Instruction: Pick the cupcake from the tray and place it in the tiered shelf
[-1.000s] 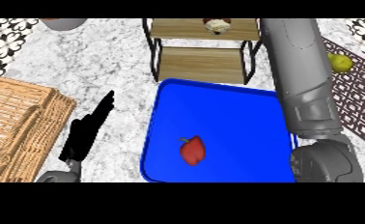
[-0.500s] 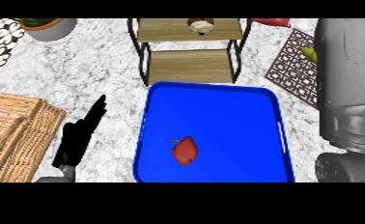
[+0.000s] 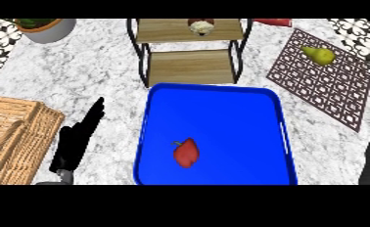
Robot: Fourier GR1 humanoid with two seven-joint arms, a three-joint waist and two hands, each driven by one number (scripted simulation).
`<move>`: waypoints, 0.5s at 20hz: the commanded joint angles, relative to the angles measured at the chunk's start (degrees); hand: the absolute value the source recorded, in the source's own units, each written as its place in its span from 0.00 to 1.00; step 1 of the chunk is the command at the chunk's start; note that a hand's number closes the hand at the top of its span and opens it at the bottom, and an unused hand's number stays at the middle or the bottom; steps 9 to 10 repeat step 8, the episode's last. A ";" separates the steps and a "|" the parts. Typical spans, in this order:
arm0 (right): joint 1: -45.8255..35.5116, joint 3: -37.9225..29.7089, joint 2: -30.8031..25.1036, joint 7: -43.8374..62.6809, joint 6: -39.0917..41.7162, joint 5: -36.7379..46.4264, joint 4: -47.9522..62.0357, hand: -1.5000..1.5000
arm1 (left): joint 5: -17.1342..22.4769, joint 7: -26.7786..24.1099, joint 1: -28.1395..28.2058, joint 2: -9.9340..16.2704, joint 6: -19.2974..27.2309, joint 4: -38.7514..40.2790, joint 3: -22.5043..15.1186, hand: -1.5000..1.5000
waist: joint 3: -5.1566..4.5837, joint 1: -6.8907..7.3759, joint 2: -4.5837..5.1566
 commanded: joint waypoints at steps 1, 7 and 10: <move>10.41 -1.18 -2.84 2.90 10.50 -6.74 -13.43 0.00 | -0.92 -1.49 0.79 0.47 -0.48 -0.12 -0.34 0.50 | 0.01 0.47 0.22; 20.09 -0.17 -2.72 5.05 12.72 -10.62 -20.94 0.00 | -0.66 0.62 -0.17 -1.04 -1.37 -0.44 -0.54 0.50 | 0.01 1.90 0.69; 19.96 -2.28 -5.73 6.12 14.44 -13.36 -20.19 0.00 | -2.01 -0.07 -3.17 -2.43 0.02 1.50 -1.05 0.50 | 0.01 1.80 0.72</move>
